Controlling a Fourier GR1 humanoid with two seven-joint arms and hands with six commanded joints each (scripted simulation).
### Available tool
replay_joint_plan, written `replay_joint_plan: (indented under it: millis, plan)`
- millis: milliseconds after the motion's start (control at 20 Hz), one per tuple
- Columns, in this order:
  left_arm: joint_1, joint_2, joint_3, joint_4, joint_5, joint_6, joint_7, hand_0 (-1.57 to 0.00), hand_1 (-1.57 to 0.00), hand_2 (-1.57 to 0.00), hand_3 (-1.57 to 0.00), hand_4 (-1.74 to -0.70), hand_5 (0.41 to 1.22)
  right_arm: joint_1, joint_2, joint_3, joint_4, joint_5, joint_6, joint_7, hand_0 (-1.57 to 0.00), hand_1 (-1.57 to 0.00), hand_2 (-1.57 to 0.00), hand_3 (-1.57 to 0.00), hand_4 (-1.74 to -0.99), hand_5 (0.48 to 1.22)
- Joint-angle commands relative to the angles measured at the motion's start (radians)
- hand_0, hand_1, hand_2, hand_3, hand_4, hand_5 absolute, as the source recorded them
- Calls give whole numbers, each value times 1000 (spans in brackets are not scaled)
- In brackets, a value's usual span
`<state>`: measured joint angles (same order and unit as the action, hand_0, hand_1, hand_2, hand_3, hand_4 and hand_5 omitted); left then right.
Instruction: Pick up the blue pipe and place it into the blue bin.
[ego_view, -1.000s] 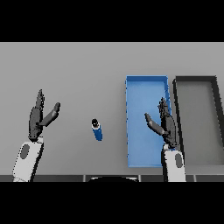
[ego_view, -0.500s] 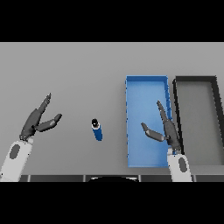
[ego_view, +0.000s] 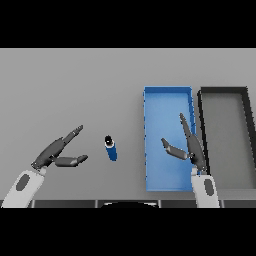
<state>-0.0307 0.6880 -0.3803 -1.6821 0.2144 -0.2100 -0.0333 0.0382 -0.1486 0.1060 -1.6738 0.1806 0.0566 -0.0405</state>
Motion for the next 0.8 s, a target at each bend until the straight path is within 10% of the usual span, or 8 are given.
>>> replay_joint_plan:
  millis: [0,750]
  plan:
    - [5,1,-14,-19,3,-8,21,1,1,1,1,-1031,496,11,2,5,-11,1,1,-13,1,1,1,1,-1229,576]
    - [-104,-270,-165,140,-137,26,11,1,1,1,1,-1126,491,38,13,8,-20,-11,11,-8,1,1,1,1,-1207,551]
